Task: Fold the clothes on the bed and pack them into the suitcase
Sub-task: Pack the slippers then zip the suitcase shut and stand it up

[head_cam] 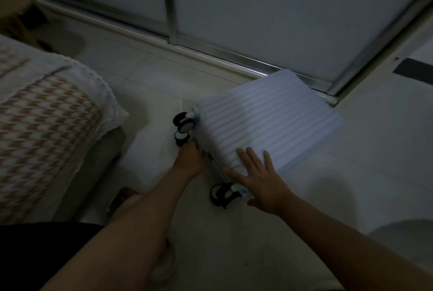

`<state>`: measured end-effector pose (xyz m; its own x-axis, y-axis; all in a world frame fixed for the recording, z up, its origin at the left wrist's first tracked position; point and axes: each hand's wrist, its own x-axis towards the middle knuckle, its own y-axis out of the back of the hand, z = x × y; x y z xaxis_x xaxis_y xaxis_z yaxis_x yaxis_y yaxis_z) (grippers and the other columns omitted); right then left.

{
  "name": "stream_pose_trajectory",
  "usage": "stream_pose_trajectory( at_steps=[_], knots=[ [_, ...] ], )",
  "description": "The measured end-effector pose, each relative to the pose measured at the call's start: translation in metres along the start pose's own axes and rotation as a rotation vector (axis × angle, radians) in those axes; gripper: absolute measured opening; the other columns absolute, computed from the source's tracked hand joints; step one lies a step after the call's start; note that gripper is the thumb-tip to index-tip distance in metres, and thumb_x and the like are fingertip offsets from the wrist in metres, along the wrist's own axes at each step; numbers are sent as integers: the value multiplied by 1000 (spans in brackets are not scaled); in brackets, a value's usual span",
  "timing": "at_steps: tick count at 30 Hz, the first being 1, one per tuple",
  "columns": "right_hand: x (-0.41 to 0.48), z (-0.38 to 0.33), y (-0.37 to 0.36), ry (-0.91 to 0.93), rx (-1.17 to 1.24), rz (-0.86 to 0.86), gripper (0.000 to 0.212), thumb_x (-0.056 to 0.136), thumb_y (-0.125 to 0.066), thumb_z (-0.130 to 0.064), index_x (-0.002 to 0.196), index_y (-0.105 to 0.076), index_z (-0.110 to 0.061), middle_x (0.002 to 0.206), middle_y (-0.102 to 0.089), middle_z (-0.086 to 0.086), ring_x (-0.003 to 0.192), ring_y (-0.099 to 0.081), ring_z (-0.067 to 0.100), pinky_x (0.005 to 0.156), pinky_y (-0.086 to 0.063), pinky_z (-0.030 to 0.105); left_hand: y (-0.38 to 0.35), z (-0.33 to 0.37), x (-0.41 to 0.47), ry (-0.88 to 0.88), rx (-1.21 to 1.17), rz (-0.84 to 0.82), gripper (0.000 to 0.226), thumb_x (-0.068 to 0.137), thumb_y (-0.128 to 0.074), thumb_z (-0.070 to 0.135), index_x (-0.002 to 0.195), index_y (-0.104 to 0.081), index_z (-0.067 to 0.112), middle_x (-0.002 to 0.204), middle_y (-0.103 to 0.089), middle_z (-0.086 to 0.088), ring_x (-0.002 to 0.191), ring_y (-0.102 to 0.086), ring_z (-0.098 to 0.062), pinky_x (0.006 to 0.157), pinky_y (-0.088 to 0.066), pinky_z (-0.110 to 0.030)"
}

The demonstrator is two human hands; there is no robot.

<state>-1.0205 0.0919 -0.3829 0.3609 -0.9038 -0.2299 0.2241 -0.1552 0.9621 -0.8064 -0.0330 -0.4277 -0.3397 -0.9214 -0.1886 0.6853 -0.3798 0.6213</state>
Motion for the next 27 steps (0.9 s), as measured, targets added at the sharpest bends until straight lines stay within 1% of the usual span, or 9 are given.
stream_pose_trajectory(
  at_steps=[3, 5, 10, 12, 15, 17, 19, 23, 27],
  knots=[
    [11, -3, -8, 14, -18, 106, 94, 64, -84, -39, 145, -37, -34, 159, -10, 22, 147, -5, 37, 106, -15, 74, -8, -6, 2, 75, 21, -179, 14, 98, -47, 8, 100, -59, 1, 104, -60, -17, 96, -57, -28, 73, -40, -24],
    [15, 4, -11, 44, -27, 114, 89, 60, -85, -44, 139, -44, -35, 159, -10, 21, 147, -8, 36, 105, -16, 74, -17, -12, 6, 139, -31, -184, 24, 97, -54, 16, 115, -59, 1, 116, -62, -18, 99, -58, -25, 76, -42, -25],
    [16, 13, -12, 102, -21, 137, 60, 68, -77, -51, 122, -54, -36, 160, -11, 15, 148, -9, 35, 104, -17, 72, -22, -14, 17, 246, -216, -45, 23, 97, -55, 21, 109, -66, 5, 101, -64, -6, 93, -59, -21, 75, -41, -25],
    [17, 11, -10, 102, -3, 180, 50, 72, -75, -48, 117, -56, -34, 160, -14, 14, 148, -9, 35, 104, -19, 72, -21, -18, 22, 309, -302, -67, 21, 98, -54, 23, 102, -65, 6, 94, -61, -4, 85, -57, -18, 72, -43, -24],
    [24, 13, 3, 105, 17, 204, 48, 74, -71, -44, 118, -57, -34, 160, -17, 11, 147, -11, 35, 103, -20, 71, -21, -24, 30, 388, -450, -155, 26, 101, -48, 24, 103, -63, 2, 92, -63, -9, 73, -59, -17, 57, -47, -18],
    [29, 17, 10, 126, 29, 203, 44, 76, -67, -44, 118, -59, -33, 160, -17, 10, 147, -11, 35, 103, -20, 70, -21, -26, 36, 312, -348, -128, 26, 101, -45, 18, 98, -63, 1, 91, -62, -11, 77, -58, -21, 56, -43, -22],
    [31, 19, 11, 137, 38, 202, 40, 79, -63, -44, 118, -60, -33, 160, -17, 10, 148, -10, 34, 104, -19, 69, -15, -31, 38, 180, -90, -110, 26, 101, -42, 14, 92, -63, 2, 92, -61, -14, 83, -55, -23, 60, -37, -26],
    [30, 22, 9, 167, 30, 236, 39, 85, -58, -47, 121, -59, -33, 160, -17, 10, 148, -10, 34, 106, -19, 68, -3, -40, 28, -48, 298, -205, 22, 96, -47, 8, 104, -65, -2, 109, -63, -19, 98, -59, -31, 76, -42, -30],
    [31, 21, 7, 156, 36, 237, 51, 81, -63, -50, 128, -54, -31, 161, -15, 8, 148, -10, 31, 105, -21, 68, -25, -20, -10, -185, 476, -393, 35, 93, -48, 30, 111, -68, 8, 112, -66, -14, 102, -62, -31, 82, -48, -33]
  ],
)
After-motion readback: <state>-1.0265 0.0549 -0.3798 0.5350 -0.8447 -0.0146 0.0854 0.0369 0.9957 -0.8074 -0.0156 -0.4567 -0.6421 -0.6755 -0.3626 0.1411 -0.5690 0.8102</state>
